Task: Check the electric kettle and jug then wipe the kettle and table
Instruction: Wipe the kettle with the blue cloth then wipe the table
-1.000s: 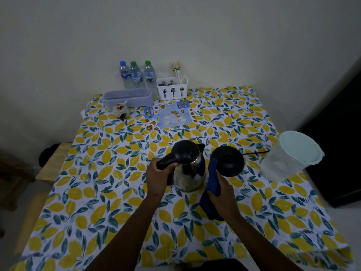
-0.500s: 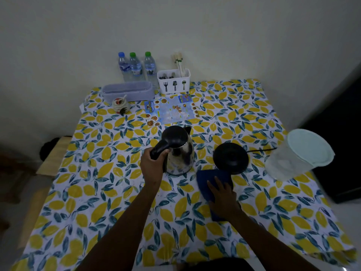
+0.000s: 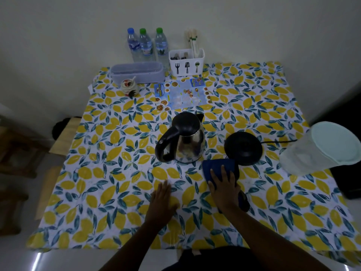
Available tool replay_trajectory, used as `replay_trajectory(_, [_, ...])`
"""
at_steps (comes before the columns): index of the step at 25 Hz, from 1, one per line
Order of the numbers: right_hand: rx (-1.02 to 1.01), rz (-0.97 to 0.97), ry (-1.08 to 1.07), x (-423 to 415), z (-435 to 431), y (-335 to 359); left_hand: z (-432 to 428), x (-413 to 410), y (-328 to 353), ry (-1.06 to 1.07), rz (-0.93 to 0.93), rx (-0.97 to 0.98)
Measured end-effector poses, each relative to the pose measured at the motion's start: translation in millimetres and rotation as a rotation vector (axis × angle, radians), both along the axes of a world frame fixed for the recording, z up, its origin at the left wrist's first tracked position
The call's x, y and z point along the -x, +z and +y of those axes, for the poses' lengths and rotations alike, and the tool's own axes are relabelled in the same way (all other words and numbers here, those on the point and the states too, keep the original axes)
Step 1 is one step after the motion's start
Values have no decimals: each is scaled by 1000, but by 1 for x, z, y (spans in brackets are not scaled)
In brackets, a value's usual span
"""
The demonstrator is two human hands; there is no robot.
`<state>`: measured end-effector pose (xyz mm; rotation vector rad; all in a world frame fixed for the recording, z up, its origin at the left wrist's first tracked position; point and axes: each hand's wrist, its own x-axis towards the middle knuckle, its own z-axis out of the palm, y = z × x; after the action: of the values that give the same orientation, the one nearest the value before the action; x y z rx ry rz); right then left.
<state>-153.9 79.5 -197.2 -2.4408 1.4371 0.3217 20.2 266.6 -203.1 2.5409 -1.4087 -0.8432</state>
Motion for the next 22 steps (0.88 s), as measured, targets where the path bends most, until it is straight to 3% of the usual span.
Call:
replay_trajectory(13, [-70,-44,627,-26,20,4,8,9,-3,73,-4,21])
replay_trajectory(22, [-19,-20,705,22,49,2,23,14,3,126,-23,-6])
